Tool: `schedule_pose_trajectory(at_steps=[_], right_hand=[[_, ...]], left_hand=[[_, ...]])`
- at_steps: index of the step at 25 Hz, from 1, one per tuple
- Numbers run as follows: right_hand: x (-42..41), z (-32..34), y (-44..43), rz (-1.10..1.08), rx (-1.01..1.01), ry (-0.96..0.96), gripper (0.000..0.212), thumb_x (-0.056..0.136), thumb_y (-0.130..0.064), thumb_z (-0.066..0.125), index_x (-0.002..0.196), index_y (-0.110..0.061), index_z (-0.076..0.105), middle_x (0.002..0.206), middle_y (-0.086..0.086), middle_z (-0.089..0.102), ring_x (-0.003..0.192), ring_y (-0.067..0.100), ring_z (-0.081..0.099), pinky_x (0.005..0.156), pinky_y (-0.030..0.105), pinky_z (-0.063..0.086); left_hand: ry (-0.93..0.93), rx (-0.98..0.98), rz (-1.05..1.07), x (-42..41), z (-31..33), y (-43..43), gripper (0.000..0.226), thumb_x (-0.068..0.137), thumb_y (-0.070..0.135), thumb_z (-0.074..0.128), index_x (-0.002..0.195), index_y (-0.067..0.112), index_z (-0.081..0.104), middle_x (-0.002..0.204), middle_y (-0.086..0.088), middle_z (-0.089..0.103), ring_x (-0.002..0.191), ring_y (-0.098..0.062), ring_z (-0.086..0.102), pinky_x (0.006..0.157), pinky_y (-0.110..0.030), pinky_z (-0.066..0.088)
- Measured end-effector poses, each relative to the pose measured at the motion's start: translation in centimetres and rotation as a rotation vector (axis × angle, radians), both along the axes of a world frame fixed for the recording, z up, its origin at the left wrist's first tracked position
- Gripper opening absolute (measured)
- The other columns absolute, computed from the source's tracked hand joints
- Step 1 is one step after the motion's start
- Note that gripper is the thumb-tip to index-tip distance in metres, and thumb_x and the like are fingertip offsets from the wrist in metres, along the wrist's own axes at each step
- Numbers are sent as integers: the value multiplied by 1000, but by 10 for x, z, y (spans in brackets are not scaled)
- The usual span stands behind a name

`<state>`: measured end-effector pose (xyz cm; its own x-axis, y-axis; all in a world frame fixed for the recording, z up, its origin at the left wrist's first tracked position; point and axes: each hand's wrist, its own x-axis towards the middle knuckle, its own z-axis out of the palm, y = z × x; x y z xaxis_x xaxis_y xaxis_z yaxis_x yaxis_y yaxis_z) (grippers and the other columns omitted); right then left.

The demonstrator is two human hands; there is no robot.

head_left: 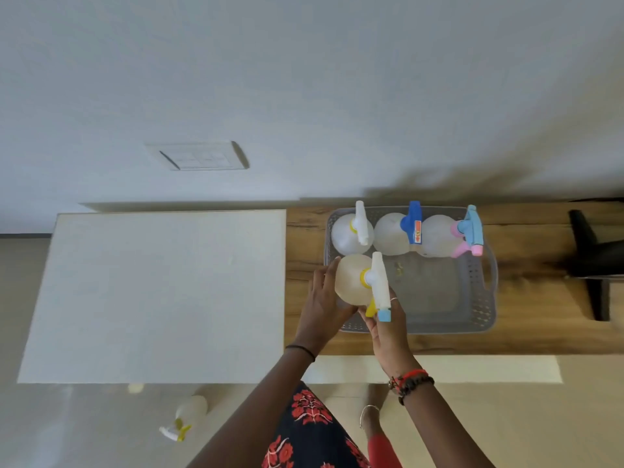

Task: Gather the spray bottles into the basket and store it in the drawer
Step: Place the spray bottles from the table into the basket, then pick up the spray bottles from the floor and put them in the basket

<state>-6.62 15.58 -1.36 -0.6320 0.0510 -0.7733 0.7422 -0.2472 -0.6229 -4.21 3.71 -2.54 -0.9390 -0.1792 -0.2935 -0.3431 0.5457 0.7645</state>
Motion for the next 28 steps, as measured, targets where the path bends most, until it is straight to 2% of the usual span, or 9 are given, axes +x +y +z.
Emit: schedule_pose_trajectory(at_steps=[3,6,8,12,16,18,22,25,28], right_hand=[[-8,-12,10,16,15,-16,43,96,-33,50,138,-22,50,126,3,59,116,20,57,97,40,51],[-8,-25,11,27,-23,-55,45,96,-31,52,139,-19,49,124,8,61,114,25,61,85,33,56],[-8,-33,8,32,-25,-97,45,97,-28,51,141,-19,46,121,8,61,115,29,61,87,38,55],[-6,-42,6,28,-49,-119,45,98,-24,49,142,-15,44,124,12,61,106,24,61,83,34,54],[-9,-44,9,70,-72,-69,46,98,-23,50,141,-10,44,129,17,60,114,30,60,86,32,53],[-11,-42,12,95,-89,-78,45,98,-22,49,141,-9,44,129,18,59,111,27,60,83,30,53],[-15,-34,19,108,-163,-145,44,99,-16,47,141,-7,42,133,18,57,111,23,58,89,29,50],[-21,-28,24,145,-155,-197,31,101,-14,42,129,-6,50,107,9,63,88,16,59,79,24,51],[-25,-25,31,186,-60,-257,14,99,-9,41,109,-10,51,87,6,55,68,14,51,63,22,50]], left_hand=[[-36,-21,-25,-8,-7,12,88,75,33,76,146,13,28,135,-10,41,123,-24,46,101,-38,48],[-102,-13,-27,-8,-14,15,85,75,27,76,143,8,28,140,-11,42,130,-26,44,106,-38,44],[-140,-50,-31,-8,-18,16,80,78,26,74,141,7,29,139,-12,44,130,-26,44,104,-36,45],[-192,-202,-114,-11,-22,23,77,88,17,63,147,0,17,148,-15,30,138,-26,33,110,-34,39],[-214,-199,-105,-15,-20,32,72,92,6,54,147,-6,10,150,-20,22,141,-30,25,115,-35,33],[-211,-205,-104,-12,-19,34,70,94,5,49,147,-8,6,152,-24,16,145,-31,19,119,-35,26],[-212,-118,49,-6,-15,44,68,92,-9,43,148,-8,5,154,-24,13,147,-33,16,119,-39,25],[-185,-88,143,-1,-8,49,71,85,-20,41,148,-5,13,152,-23,19,145,-34,22,119,-40,27],[-98,-55,222,10,-7,48,69,81,-22,43,144,0,28,146,-17,32,136,-31,39,114,-35,36]])
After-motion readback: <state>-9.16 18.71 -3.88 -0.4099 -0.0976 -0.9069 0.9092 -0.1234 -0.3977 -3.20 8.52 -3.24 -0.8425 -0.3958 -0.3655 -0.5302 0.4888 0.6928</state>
